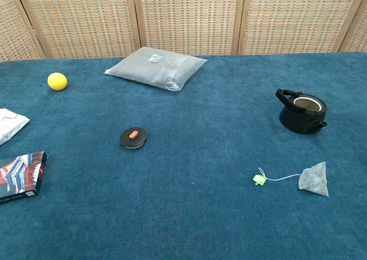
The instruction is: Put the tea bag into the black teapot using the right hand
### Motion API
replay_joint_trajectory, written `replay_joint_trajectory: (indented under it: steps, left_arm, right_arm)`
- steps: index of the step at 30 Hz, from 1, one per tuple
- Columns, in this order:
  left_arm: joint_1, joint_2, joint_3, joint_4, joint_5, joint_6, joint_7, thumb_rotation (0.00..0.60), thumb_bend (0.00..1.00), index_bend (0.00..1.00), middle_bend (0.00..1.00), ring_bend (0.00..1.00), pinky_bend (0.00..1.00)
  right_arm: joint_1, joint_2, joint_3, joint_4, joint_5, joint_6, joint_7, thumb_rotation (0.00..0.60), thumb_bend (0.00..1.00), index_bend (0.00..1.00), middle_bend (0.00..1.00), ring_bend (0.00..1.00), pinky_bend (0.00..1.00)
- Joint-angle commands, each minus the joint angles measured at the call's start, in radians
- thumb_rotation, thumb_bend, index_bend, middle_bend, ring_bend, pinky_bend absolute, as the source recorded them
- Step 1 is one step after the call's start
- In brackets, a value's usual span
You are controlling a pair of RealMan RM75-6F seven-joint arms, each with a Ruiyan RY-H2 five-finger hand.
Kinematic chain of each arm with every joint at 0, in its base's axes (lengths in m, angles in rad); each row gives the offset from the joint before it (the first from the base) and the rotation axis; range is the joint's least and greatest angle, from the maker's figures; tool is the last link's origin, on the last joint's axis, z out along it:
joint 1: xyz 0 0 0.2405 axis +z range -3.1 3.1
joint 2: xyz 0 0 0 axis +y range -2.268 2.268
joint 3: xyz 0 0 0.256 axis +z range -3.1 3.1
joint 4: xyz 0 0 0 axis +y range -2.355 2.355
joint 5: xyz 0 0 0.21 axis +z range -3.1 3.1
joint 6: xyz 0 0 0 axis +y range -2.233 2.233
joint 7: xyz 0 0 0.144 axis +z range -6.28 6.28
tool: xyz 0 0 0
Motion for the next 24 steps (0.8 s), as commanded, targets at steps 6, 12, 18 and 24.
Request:
replay_joint_trajectory:
  steps: [6,12,18,24]
  left_arm:
    - [-0.004,0.000,-0.003,-0.013,0.000,-0.005,0.015,0.600,0.34,0.00,0.00,0.00,0.00]
    - [-0.012,0.002,-0.009,-0.024,-0.002,-0.013,0.025,0.600,0.34,0.00,0.00,0.00,0.00]
    - [-0.015,0.004,-0.012,-0.026,-0.003,-0.015,0.028,0.600,0.34,0.00,0.00,0.00,0.00]
    - [-0.018,0.005,-0.017,-0.017,-0.014,-0.021,0.024,0.600,0.34,0.00,0.00,0.00,0.00]
  right_arm:
    - [-0.010,0.004,0.004,0.007,0.003,-0.002,0.016,0.600,0.41,0.10,0.16,0.07,0.31]
    - [-0.016,0.008,0.010,0.011,0.000,0.001,0.030,0.600,0.41,0.10,0.16,0.07,0.31]
    - [-0.022,0.008,0.012,0.011,-0.004,0.003,0.038,0.600,0.41,0.10,0.17,0.07,0.31]
    - [-0.019,0.012,0.014,0.005,-0.023,-0.002,0.053,0.600,0.41,0.10,0.18,0.07,0.31]
